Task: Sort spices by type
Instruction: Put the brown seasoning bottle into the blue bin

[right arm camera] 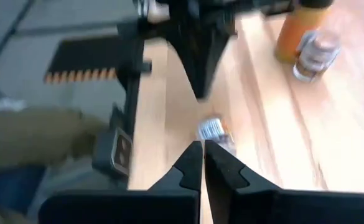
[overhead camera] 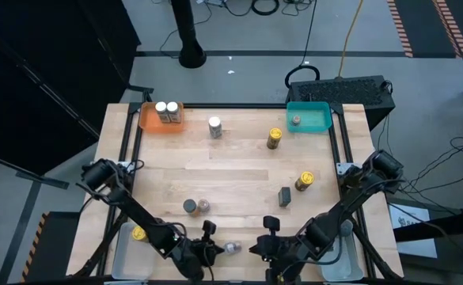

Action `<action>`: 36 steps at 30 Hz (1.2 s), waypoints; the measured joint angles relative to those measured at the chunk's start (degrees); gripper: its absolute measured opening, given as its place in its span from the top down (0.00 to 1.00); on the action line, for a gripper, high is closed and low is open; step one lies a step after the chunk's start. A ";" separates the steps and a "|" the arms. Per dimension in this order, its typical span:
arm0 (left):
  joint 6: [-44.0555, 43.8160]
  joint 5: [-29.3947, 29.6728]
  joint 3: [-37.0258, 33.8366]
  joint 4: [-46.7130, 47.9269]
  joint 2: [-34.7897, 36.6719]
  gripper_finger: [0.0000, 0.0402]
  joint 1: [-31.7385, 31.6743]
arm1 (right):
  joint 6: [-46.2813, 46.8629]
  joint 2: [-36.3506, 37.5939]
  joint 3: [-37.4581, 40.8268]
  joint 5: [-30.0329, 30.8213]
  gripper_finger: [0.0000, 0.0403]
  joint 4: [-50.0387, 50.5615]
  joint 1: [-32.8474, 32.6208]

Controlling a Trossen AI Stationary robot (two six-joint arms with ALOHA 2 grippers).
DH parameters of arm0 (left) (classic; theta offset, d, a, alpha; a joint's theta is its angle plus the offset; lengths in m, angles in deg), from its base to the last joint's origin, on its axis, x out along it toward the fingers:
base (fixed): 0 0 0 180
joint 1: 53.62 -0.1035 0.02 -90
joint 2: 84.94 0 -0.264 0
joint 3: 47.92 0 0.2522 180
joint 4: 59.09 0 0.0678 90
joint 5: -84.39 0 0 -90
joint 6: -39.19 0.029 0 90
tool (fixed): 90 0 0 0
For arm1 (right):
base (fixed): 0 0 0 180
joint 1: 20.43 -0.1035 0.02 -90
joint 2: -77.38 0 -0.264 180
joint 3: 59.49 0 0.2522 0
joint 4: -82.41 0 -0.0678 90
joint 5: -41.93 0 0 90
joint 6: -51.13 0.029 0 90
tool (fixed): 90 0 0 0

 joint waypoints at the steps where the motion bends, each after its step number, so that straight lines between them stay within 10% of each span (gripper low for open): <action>1: 0.21 -1.23 0.04 -0.12 0.06 1.00 0.09 | -0.56 -0.27 -0.02 -0.76 1.00 0.80 0.16; 9: -1.58 -7.04 -0.04 -1.08 -0.42 1.00 0.25 | -2.12 -5.78 -0.02 -4.95 0.90 -2.65 2.11; 24: -1.56 -8.05 -0.02 -1.35 -0.44 1.00 -0.91 | 0.02 -15.17 -0.08 -4.56 0.35 -21.23 3.90; 36: -1.56 -7.48 -0.02 -1.68 -0.49 1.00 -0.93 | 0.85 -26.57 -12.25 -10.17 0.31 -6.34 5.03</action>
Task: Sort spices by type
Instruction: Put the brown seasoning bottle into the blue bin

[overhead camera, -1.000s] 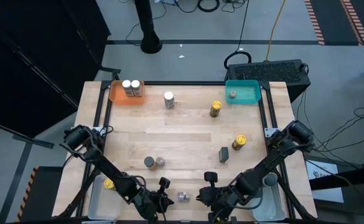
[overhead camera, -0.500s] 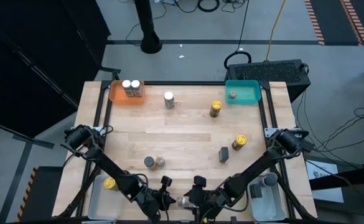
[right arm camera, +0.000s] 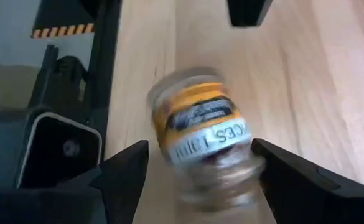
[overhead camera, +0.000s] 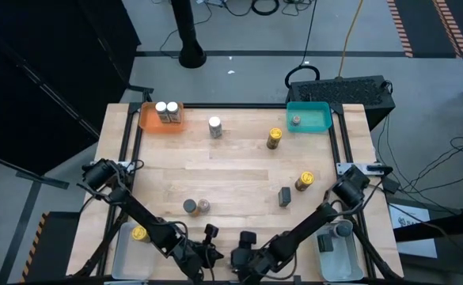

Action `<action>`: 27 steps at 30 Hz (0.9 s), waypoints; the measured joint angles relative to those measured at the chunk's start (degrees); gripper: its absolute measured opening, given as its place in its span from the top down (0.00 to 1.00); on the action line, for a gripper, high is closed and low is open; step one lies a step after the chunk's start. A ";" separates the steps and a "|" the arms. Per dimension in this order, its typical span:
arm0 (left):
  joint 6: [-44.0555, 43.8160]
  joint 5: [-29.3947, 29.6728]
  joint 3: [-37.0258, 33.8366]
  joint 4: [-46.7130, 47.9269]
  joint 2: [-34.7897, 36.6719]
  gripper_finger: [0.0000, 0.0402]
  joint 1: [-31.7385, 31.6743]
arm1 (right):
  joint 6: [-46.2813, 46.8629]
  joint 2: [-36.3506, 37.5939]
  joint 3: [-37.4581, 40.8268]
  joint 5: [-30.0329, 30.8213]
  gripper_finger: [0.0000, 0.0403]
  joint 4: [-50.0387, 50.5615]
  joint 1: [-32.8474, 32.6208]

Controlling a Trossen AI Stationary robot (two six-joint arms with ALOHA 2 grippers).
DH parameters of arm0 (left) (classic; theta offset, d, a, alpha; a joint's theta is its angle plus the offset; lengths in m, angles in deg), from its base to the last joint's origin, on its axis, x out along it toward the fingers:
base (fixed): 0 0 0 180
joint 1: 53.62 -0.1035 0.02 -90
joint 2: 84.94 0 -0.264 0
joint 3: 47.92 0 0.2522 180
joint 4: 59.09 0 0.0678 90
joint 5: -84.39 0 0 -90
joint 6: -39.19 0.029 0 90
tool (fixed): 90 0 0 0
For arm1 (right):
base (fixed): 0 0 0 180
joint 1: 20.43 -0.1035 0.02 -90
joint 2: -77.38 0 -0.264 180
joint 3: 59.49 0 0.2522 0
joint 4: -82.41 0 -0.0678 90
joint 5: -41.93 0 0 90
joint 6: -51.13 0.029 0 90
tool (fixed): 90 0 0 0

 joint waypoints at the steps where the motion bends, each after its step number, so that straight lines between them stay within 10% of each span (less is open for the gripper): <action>1: 0.00 0.00 0.00 -0.12 -0.02 1.00 0.00 | 0.11 -0.38 -0.83 0.09 0.31 1.94 0.14; 15: 0.13 2.08 0.00 -0.93 0.00 0.95 -0.09 | -3.31 1.63 -2.43 -0.64 0.71 9.22 1.74; 27: -1.24 12.72 0.00 4.05 5.40 0.93 -0.13 | 0.98 4.28 -2.46 -0.54 0.70 18.57 3.11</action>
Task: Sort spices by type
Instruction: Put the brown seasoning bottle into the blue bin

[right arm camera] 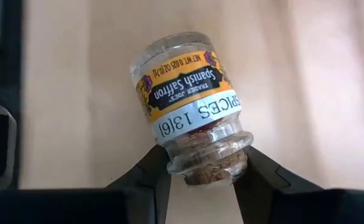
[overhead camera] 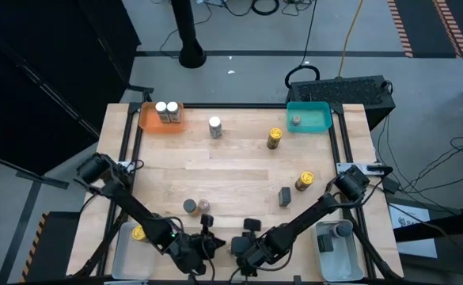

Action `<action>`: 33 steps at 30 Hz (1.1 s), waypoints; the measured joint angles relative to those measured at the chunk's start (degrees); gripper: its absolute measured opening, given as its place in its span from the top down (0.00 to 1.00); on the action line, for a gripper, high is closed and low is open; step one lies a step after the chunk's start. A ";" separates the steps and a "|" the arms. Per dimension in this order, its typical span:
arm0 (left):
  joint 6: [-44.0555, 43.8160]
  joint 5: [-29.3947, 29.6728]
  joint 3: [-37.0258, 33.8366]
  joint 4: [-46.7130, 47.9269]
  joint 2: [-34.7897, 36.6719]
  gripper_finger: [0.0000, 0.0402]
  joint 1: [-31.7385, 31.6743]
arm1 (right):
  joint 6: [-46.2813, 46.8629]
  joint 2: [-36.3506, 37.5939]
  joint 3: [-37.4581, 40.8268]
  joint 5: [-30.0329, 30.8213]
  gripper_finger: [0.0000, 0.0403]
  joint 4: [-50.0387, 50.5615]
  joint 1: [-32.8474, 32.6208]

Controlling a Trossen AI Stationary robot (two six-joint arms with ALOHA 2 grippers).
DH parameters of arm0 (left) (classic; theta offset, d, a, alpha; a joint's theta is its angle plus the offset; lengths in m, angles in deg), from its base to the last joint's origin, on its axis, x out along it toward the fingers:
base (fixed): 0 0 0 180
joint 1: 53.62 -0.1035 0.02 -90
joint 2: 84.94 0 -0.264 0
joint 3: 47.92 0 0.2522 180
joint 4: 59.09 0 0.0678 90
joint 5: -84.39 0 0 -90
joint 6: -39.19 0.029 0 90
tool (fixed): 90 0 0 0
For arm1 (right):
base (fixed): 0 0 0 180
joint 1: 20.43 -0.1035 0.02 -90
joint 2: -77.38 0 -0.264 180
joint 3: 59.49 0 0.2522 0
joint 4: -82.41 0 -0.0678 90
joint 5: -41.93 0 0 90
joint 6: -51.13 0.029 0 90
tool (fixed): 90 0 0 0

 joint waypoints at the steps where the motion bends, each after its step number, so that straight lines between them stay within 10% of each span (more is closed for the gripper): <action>1: -0.58 0.00 0.00 0.69 1.53 0.93 0.00 | 0.90 0.90 0.00 0.13 0.70 2.93 -0.01; 20: 6.13 -5.76 0.07 -2.96 6.62 0.30 -18.39 | -7.47 14.30 -0.07 3.48 0.71 39.68 10.04; 25: 7.63 -25.08 0.06 -2.44 5.82 0.25 -26.75 | -13.53 14.30 -0.07 5.22 0.71 42.28 13.22; 33: 10.02 -23.29 0.00 -3.11 5.77 0.24 -31.74 | -18.94 14.32 -0.07 9.31 0.71 41.93 15.33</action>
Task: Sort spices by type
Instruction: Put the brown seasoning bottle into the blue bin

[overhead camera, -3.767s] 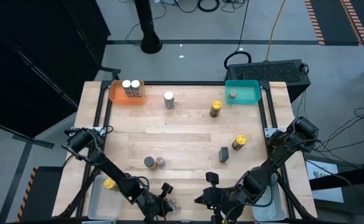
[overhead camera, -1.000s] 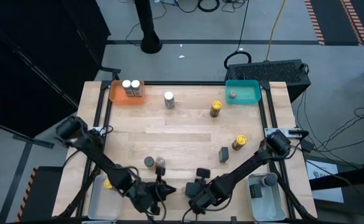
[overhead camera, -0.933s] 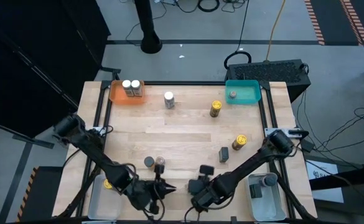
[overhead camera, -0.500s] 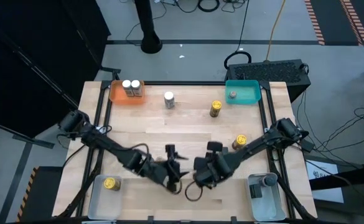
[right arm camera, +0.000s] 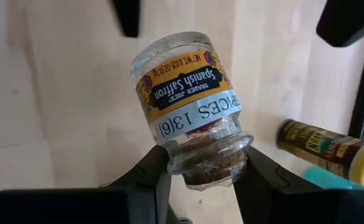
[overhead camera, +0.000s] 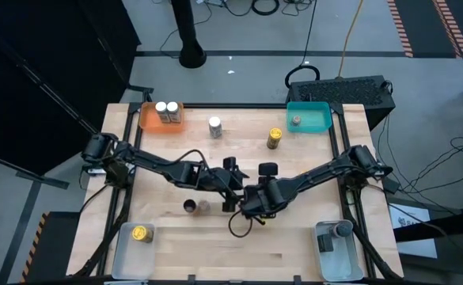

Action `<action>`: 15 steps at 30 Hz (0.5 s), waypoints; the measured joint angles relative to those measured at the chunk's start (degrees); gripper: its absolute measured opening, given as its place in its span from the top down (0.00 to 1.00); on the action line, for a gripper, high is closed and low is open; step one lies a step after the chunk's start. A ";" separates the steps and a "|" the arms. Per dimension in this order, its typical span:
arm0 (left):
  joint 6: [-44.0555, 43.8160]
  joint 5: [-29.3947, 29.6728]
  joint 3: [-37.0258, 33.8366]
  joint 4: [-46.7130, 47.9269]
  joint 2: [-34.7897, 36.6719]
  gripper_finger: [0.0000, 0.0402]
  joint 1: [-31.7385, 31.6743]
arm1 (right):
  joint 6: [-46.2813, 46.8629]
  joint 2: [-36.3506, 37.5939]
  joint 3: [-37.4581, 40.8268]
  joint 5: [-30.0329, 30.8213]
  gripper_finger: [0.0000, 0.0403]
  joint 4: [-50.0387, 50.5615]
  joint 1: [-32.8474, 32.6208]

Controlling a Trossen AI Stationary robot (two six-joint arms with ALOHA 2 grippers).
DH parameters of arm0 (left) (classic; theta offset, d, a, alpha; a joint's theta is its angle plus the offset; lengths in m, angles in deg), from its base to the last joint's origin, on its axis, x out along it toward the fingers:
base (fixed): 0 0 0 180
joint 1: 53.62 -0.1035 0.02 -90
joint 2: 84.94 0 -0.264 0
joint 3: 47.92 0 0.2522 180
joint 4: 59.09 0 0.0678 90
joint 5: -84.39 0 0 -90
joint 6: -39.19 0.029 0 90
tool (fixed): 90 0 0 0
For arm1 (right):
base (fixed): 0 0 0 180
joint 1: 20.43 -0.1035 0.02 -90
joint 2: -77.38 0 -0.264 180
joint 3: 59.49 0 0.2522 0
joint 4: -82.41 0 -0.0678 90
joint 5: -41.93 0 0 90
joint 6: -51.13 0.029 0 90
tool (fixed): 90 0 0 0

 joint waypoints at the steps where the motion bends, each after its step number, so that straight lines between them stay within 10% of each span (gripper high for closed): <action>1: 0.33 0.65 0.00 0.02 0.00 0.24 -0.22 | -0.09 0.08 0.00 0.29 0.71 0.05 0.15; 15: 3.46 -0.98 -0.01 -9.76 0.37 0.24 -1.62 | 1.29 9.68 0.00 7.32 0.71 -1.82 -0.49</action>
